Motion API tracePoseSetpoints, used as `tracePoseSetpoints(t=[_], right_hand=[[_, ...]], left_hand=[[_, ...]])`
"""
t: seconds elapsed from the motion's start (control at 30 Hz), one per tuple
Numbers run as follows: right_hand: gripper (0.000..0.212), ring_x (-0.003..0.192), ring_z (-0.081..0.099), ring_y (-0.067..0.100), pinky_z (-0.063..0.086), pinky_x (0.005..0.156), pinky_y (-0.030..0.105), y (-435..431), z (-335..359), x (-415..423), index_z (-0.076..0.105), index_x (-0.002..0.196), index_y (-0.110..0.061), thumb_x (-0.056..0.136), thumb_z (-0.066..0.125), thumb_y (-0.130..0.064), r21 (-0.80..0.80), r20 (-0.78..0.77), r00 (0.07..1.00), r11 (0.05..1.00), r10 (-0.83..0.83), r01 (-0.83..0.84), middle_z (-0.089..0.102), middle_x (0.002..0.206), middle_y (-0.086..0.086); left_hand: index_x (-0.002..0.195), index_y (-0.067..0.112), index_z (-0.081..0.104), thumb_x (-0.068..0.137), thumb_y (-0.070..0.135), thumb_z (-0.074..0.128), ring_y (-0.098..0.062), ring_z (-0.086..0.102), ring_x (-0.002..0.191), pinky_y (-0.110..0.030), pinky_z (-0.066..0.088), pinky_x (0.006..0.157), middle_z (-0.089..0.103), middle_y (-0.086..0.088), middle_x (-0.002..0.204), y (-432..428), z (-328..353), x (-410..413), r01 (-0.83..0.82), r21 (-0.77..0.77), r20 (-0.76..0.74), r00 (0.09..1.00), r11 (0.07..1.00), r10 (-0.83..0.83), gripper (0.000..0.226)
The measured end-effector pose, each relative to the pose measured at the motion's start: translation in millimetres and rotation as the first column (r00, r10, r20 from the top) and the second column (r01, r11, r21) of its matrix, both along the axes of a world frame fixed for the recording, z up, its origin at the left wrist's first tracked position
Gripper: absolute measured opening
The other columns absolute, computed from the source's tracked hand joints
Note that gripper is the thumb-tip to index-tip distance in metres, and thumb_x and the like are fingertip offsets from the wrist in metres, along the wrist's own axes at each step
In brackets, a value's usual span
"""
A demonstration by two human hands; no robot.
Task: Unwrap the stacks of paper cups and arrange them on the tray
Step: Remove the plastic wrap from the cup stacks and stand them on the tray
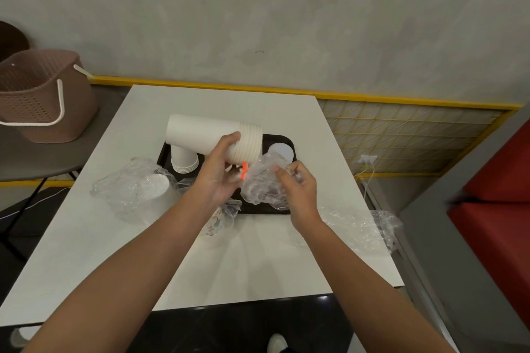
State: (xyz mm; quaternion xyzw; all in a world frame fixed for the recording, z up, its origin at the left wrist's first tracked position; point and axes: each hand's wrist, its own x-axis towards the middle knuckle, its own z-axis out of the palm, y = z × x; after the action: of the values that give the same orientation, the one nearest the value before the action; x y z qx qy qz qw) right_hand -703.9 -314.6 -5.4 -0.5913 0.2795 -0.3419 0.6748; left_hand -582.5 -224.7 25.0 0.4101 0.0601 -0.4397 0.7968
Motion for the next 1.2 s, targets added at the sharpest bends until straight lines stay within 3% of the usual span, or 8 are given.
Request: tracePoseSetpoints(t=[0.13, 0.27, 0.47, 0.63, 0.8, 0.87, 1.03, 1.2], right_hand=[[0.024, 0.059, 0.046, 0.015, 0.039, 0.057, 0.024, -17.6, -23.6, -18.9, 0.046, 0.066, -0.012, 0.082, 0.064, -0.013, 0.006, -0.236, 0.972, 1.000, 0.026, -0.025, 0.047, 0.061, 0.002], [0.018, 0.082, 0.054, 0.016, 0.043, 0.067, 0.025, -19.6, -51.3, -20.4, 0.060, 0.093, -0.013, 0.083, 0.066, -0.026, -0.107, -0.684, 0.725, 0.974, 0.073, -0.199, 0.059, 0.090, 0.001], [0.037, 0.112, 0.054, 0.022, 0.038, 0.092, 0.022, -3.6, -79.1, -15.3, 0.055, 0.120, -0.012, 0.085, 0.064, -0.015, -0.346, -0.790, 0.602, 0.725, 0.118, -0.595, 0.054, 0.123, 0.008], [0.050, 0.134, 0.038, 0.019, 0.015, 0.117, 0.037, 1.6, -94.9, -19.1, 0.042, 0.135, -0.016, 0.087, 0.058, -0.019, -0.293, -0.944, 0.329, 0.465, -0.004, -0.835, 0.040, 0.145, 0.002], [0.067, 0.145, 0.017, 0.018, -0.002, 0.118, 0.045, -1.0, -102.1, -22.9, 0.024, 0.148, -0.018, 0.089, 0.055, -0.032, -0.085, -0.996, 0.092, 0.361, 0.002, -0.929, 0.021, 0.157, 0.002], [0.068, 0.144, 0.020, 0.019, 0.002, 0.119, 0.046, -3.0, -100.8, -23.7, 0.027, 0.147, -0.021, 0.088, 0.055, -0.036, -0.107, -0.991, 0.131, 0.382, 0.037, -0.918, 0.026, 0.156, 0.001], [0.047, 0.112, 0.051, 0.015, 0.037, 0.099, 0.027, -10.9, -83.1, -22.0, 0.059, 0.126, -0.025, 0.081, 0.065, -0.036, -0.414, -0.839, 0.540, 0.574, 0.060, -0.707, 0.066, 0.115, -0.005], [0.028, 0.087, 0.047, 0.010, 0.038, 0.076, 0.018, -16.5, -74.8, -15.1, 0.074, 0.103, -0.018, 0.079, 0.070, -0.032, -0.522, -0.682, 0.728, 0.649, 0.073, -0.554, 0.068, 0.089, 0.000]], left_hand=[[0.125, 0.018, 0.047, 0.057, 0.026, 0.076, -0.024, 0.058, 0.091, -0.032, 0.053, 0.063, 0.052, -0.005, 0.112, 2.9, -5.3, 1.2, 0.026, 0.084, 0.142, 0.989, 0.996, -0.038, 0.074], [0.133, 0.018, 0.044, 0.058, 0.027, 0.077, -0.024, 0.058, 0.100, -0.033, 0.055, 0.066, 0.054, -0.004, 0.116, 1.0, -9.9, -6.3, 0.054, 0.128, 0.217, 0.973, 0.990, -0.081, 0.083], [0.130, 0.021, 0.043, 0.079, 0.017, 0.073, -0.029, 0.056, 0.114, -0.037, 0.054, 0.077, 0.053, -0.006, 0.123, -1.7, -14.2, -14.4, 0.087, 0.147, 0.251, 0.960, 0.985, -0.122, 0.060], [0.129, 0.022, 0.043, 0.081, 0.015, 0.070, -0.029, 0.054, 0.116, -0.038, 0.054, 0.077, 0.053, -0.002, 0.119, -1.9, -18.8, -12.9, 0.080, 0.148, 0.266, 0.957, 0.986, -0.118, 0.056], [0.122, 0.026, 0.043, 0.082, 0.013, 0.070, -0.025, 0.054, 0.111, -0.037, 0.054, 0.077, 0.053, 0.000, 0.116, -4.0, -26.7, -15.5, 0.112, 0.170, 0.266, 0.951, 0.979, -0.155, 0.050], [0.121, 0.027, 0.043, 0.081, 0.013, 0.071, -0.025, 0.055, 0.112, -0.037, 0.054, 0.077, 0.054, -0.001, 0.117, -4.8, -29.1, -16.1, 0.127, 0.177, 0.271, 0.947, 0.976, -0.172, 0.051], [0.121, 0.027, 0.043, 0.080, 0.014, 0.072, -0.027, 0.055, 0.115, -0.041, 0.054, 0.085, 0.054, -0.002, 0.119, -7.1, -31.2, -11.3, 0.116, 0.179, 0.275, 0.947, 0.977, -0.163, 0.052], [0.112, 0.029, 0.046, 0.081, 0.014, 0.071, -0.026, 0.055, 0.111, -0.040, 0.054, 0.082, 0.054, 0.000, 0.115, -8.8, -30.6, -7.8, 0.114, 0.170, 0.295, 0.942, 0.979, -0.161, 0.042]])
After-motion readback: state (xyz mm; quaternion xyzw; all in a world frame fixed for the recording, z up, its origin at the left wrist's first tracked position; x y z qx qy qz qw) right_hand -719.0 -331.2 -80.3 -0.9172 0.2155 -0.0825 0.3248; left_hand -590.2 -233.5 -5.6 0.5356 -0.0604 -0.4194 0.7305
